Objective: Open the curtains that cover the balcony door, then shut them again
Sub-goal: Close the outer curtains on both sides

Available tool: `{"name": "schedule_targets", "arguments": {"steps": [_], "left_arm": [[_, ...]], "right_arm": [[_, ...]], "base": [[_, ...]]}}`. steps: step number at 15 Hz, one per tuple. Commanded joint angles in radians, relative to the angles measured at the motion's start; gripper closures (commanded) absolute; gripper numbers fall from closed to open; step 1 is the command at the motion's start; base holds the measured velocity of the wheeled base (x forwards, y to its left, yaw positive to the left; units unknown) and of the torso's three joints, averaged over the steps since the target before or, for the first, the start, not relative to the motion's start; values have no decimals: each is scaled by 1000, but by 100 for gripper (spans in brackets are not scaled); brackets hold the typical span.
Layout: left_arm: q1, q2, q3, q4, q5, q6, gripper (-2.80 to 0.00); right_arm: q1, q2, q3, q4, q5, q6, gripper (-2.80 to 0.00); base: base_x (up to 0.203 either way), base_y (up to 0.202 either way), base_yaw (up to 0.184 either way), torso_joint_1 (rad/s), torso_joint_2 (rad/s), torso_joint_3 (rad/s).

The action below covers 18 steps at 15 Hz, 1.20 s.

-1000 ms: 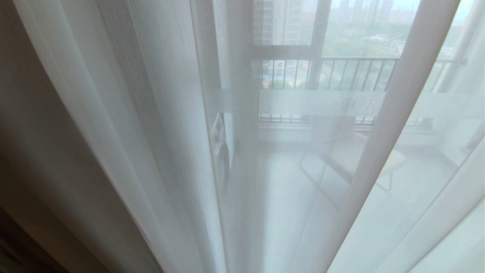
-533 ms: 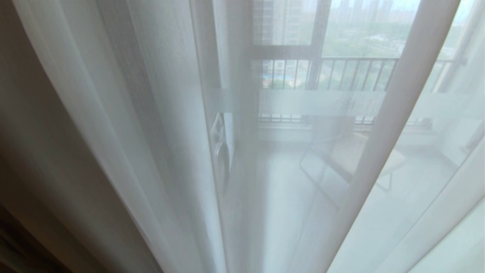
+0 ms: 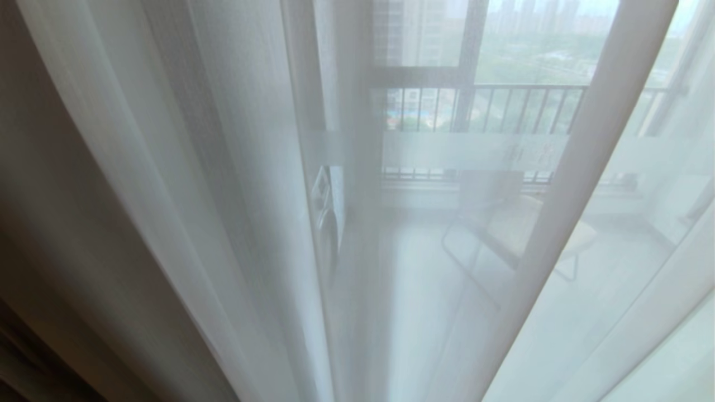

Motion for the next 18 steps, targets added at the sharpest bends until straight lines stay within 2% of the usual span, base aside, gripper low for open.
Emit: {"name": "schedule_targets", "arguments": {"steps": [1,5,12,14,18], "left_arm": [[1,-41,2,-3,-20,-2,0],[7,-126,35,2,-79,-9,0],[21,-384,239,18,-119,-47,0],[21,-464,294,61,-166,-52,0],[9,-580,359,141,-329,-53,0]], "right_arm": [[0,1,0,0,0,1,0],[0,1,0,0,0,-1,0],[0,1,0,0,0,1,0],[0,1,0,0,0,0,0],[0,1,0,0,0,1,0]], "base": [[0,0,0,0,0,0],[0,0,0,0,0,0],[0,0,0,0,0,0],[0,0,0,0,0,0],[0,0,0,0,0,0]]}}
